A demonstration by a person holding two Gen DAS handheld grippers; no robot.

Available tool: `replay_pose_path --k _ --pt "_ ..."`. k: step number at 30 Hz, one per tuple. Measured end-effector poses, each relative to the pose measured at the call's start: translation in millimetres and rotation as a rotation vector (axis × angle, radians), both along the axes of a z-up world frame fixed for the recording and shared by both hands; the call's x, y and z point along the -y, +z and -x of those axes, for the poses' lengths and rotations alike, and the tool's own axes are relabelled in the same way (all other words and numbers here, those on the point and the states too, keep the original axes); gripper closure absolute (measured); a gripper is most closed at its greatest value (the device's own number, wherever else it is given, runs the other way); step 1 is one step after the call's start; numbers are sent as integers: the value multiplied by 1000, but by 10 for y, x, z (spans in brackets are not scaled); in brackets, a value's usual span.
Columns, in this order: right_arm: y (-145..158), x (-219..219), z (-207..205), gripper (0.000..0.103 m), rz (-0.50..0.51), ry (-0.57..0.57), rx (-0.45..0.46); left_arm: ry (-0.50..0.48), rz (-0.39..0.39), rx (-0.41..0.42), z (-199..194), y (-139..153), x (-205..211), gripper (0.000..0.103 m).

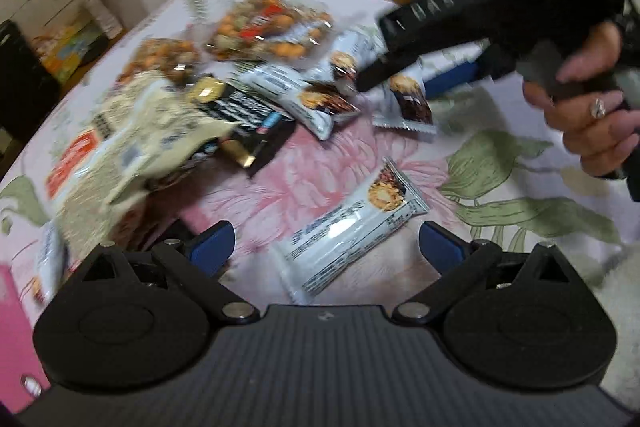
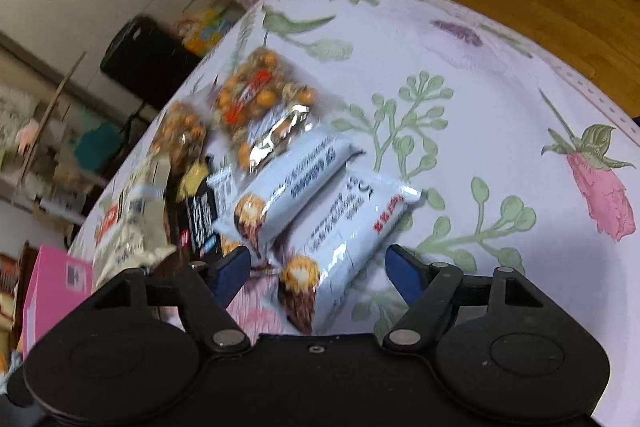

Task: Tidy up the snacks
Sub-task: 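Grasp a white wafer bar with the left gripper while the right gripper grasps another white bar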

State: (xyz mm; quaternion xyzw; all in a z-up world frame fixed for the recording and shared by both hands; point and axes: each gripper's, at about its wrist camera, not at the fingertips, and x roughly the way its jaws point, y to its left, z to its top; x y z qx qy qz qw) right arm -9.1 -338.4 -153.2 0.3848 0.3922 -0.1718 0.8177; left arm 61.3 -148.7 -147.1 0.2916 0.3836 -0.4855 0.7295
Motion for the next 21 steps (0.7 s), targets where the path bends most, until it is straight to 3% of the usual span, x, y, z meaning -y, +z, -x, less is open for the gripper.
replay_pose_path --k 4,6,7,11,16,21 --pt "12 -19 -20 60 100 -18 -18 -91 -37 66 77 -172 132 5" --pt "49 -58 11 64 205 -5 -46 -132 -92 166 155 -255 196 12" --pt "60 -82 25 65 237 17 -58 -143 -116 171 168 -277 214 18" --pt "63 -46 89 65 236 91 -63 -89 -118 12 52 -217 217 50" --pt "53 -29 116 66 227 127 -64 -46 -111 -73 -36 -191 205 66" --pt "73 -64 174 70 192 147 -62 12 -116 -165 -124 -176 158 68"
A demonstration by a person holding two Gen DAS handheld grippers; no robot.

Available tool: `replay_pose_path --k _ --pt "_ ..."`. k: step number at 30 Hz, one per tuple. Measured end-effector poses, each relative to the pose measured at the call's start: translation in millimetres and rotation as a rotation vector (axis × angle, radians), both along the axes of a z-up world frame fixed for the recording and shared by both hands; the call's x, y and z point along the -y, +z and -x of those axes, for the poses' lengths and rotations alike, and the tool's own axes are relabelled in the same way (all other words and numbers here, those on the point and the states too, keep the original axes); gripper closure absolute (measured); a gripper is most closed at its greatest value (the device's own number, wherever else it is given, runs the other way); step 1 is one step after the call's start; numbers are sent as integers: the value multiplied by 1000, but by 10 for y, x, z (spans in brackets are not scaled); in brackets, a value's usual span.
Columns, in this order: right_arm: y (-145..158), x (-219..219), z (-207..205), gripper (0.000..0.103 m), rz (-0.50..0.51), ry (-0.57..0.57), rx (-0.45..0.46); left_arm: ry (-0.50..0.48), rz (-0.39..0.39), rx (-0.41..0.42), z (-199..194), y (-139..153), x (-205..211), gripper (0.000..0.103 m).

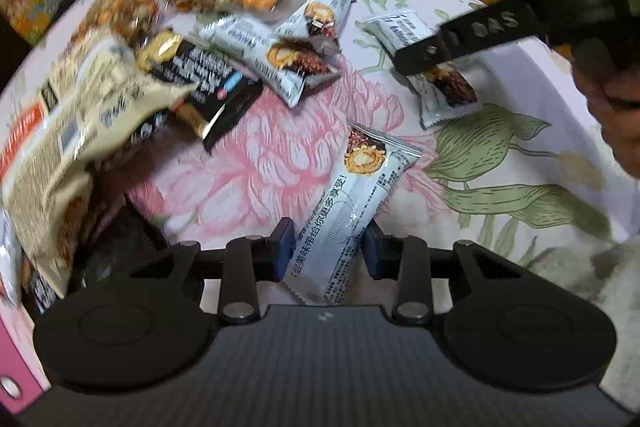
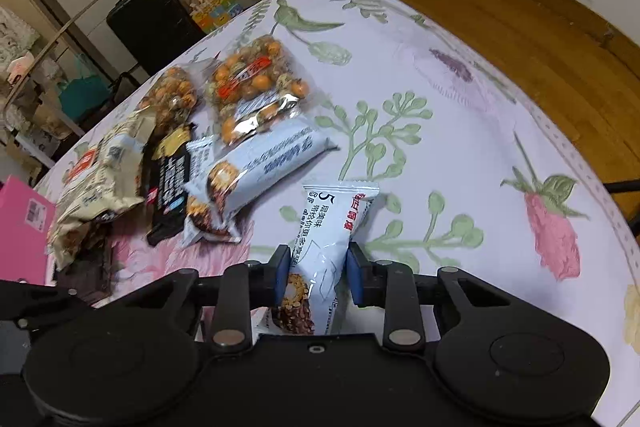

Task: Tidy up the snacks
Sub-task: 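Grasp a white wafer bar with the left gripper while the right gripper grasps another white bar, then carry both white bars into the pink box and open both grippers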

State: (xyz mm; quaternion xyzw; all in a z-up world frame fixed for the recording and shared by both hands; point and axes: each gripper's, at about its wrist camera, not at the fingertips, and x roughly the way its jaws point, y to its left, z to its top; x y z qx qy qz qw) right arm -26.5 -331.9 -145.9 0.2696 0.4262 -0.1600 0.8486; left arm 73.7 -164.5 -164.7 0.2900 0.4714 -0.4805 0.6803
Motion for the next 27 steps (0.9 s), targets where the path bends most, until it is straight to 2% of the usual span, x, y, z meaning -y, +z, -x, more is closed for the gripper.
replay_pose_path --k 8,13,20,27 --pt "55 -174 205 70 -122 62 11 94 -7 -93 -80 89 -172 69" --pt "150 -326 248 70 -165 112 -5 137 -13 -100 -96 195 -312 69" --pt "372 -572 197 70 -184 231 -21 182 -22 -97 -74 409 -588 69" --pt "812 -925 47 70 -149 407 -30 217 -17 -98 -20 742 -1087 69"
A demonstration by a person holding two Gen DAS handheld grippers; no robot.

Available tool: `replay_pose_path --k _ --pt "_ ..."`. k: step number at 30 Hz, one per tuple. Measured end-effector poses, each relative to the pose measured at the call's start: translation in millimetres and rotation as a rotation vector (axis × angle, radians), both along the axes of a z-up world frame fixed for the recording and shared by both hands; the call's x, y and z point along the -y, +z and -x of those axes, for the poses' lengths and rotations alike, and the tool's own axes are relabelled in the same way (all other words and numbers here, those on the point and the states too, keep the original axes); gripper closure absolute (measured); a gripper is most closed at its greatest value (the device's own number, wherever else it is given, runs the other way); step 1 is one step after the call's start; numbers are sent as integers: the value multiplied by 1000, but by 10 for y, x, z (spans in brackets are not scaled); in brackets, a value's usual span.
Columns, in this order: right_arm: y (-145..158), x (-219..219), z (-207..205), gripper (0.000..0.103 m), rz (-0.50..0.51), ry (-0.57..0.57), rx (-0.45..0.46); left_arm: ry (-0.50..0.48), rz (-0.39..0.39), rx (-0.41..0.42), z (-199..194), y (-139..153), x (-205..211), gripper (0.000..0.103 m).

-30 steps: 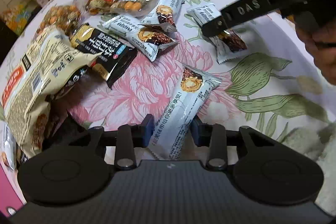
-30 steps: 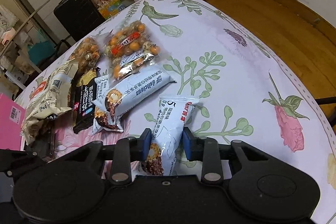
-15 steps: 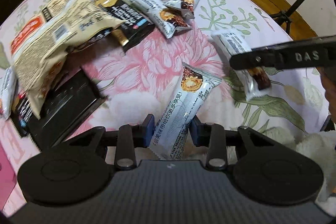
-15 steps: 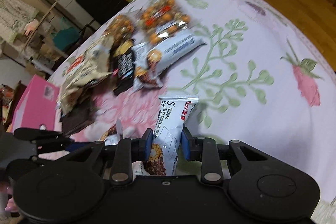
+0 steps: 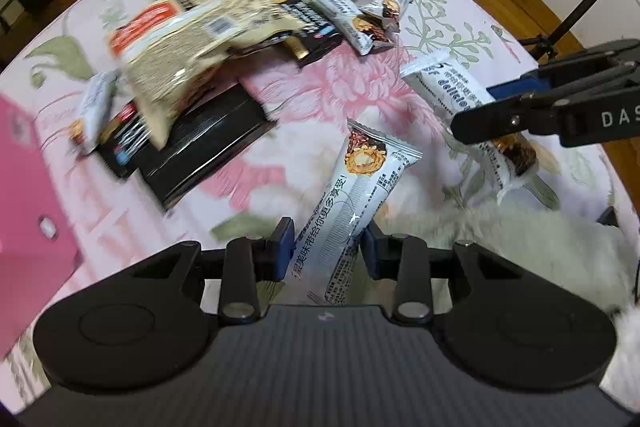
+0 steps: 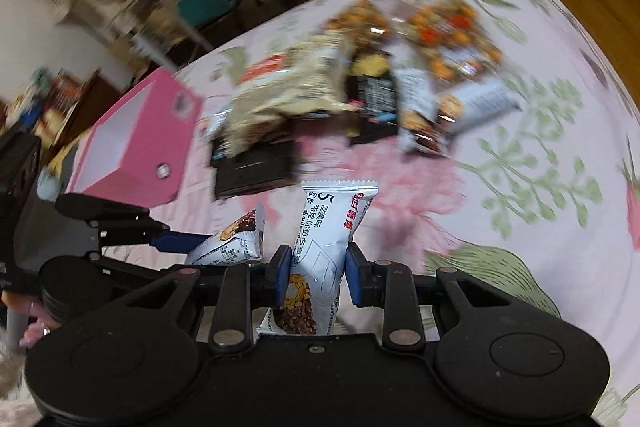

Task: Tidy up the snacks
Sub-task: 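Carry both white bars into the pink box and open both grippers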

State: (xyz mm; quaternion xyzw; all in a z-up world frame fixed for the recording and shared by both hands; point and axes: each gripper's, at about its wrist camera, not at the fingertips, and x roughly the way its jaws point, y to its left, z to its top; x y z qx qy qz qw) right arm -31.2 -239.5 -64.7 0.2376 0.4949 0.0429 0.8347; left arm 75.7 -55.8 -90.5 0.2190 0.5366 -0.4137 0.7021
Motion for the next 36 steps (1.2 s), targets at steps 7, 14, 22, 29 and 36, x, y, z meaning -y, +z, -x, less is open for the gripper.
replay_pose_path --k 7,14,22,29,36 --pt "417 -388 -150 70 -46 137 -4 104 -9 -3 -9 289 -660 69" --pt "650 -892 -391 70 -50 263 16 222 -20 21 -149 496 -1230 69" --pt "746 -1457 -951 70 -8 415 92 367 39 98 -561 697 -1779 69" --pt "682 -1854 -1787 70 0 480 191 575 116 161 -1273 725 -2118 69" --pt "443 -2446 -2692 70 185 629 242 777 91 121 -2073 301 -2367 69"
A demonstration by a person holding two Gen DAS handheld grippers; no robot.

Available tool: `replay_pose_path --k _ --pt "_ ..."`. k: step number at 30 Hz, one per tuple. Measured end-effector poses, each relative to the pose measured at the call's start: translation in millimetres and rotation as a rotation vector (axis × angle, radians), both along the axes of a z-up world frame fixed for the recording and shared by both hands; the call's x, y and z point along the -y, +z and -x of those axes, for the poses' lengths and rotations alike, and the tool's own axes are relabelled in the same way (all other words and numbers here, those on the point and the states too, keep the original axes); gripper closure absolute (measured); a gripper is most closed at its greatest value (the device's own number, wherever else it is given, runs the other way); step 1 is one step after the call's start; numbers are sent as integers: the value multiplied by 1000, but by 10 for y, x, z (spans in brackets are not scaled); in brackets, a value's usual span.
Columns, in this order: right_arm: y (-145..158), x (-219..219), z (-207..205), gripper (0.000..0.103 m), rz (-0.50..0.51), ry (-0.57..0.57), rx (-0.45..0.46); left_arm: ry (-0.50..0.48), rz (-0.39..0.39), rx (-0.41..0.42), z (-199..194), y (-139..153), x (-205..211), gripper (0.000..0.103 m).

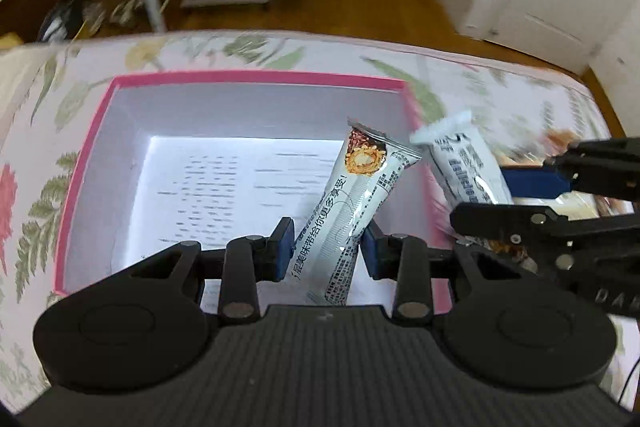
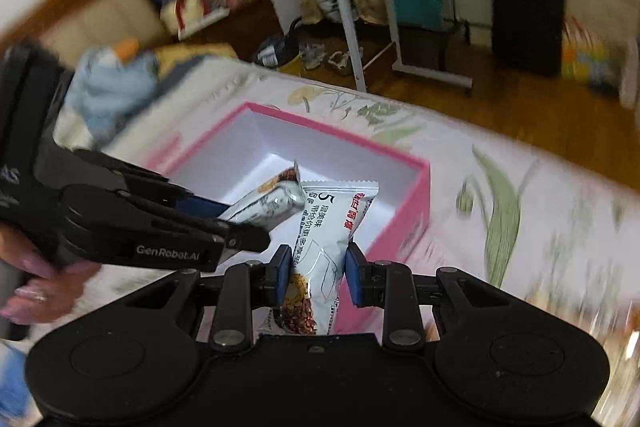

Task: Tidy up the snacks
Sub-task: 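Carry both white bars into the pink box and open both grippers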

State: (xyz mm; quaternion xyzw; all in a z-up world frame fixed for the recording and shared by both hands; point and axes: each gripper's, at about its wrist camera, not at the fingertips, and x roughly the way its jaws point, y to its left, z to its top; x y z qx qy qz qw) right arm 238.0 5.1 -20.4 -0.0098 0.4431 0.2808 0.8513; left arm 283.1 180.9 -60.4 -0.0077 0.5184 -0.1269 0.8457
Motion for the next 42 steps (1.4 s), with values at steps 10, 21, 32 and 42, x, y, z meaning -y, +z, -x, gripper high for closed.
replay_pose_path --k 10,21,32,42 --pt "-523 -493 -839 70 181 125 -48 175 54 -103 -591 -658 -221 69" --pt "-702 -758 -836 63 407 215 -9 310 161 -219 -791 -993 -289 53" --pt "88 -17 85 54 120 59 31 54 94 13 -139 -189 -108 45" --pt "442 994 1155 44 -70 -162 76 -135 57 101 623 392 179 36"
